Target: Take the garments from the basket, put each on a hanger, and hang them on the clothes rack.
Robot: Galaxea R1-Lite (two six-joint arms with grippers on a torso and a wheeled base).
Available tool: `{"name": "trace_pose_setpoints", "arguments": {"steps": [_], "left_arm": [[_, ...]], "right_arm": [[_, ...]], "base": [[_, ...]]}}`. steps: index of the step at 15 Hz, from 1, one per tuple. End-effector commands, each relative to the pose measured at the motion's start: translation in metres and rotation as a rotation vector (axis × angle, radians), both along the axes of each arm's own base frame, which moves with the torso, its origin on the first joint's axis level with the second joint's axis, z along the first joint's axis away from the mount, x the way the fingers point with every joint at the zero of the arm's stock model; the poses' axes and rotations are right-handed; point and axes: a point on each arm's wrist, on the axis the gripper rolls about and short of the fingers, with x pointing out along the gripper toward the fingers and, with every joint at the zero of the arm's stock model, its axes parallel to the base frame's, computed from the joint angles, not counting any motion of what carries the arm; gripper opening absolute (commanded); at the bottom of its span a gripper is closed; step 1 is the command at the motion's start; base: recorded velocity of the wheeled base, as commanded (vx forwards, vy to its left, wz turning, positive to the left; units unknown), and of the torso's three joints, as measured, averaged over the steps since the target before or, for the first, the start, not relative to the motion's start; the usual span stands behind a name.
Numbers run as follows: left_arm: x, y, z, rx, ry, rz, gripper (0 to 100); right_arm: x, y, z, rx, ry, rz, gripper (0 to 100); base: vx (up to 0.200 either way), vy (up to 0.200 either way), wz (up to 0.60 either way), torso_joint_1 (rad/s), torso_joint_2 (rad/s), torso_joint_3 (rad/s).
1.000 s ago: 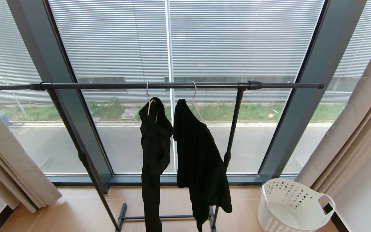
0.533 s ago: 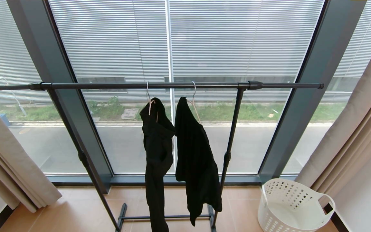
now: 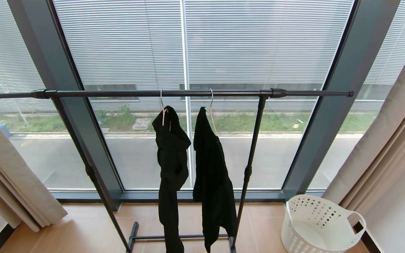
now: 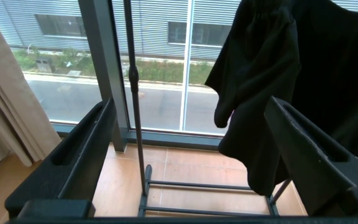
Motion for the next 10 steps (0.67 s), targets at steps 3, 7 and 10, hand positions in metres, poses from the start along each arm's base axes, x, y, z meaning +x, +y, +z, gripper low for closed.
{"name": "trace_pose_setpoints", "arguments": {"steps": [3, 7, 10], "left_arm": [[0.0001, 0.0000, 0.0001, 0.000, 0.001, 0.001, 100], [0.0001, 0.0000, 0.0001, 0.000, 0.001, 0.000, 100], [0.0001, 0.0000, 0.0001, 0.000, 0.001, 0.000, 100]], "right_arm": [[0.0002, 0.0000, 0.0001, -0.002, 0.002, 0.000, 100], [0.0001, 0.0000, 0.0001, -0.002, 0.000, 0.000, 100], [0.0002, 0.0000, 0.0001, -0.003, 0.002, 0.001, 100]], "base": [[0.000, 0.000, 0.00, 0.000, 0.00, 0.000], [0.000, 0.000, 0.00, 0.000, 0.00, 0.000], [0.000, 0.000, 0.00, 0.000, 0.00, 0.000]]}}
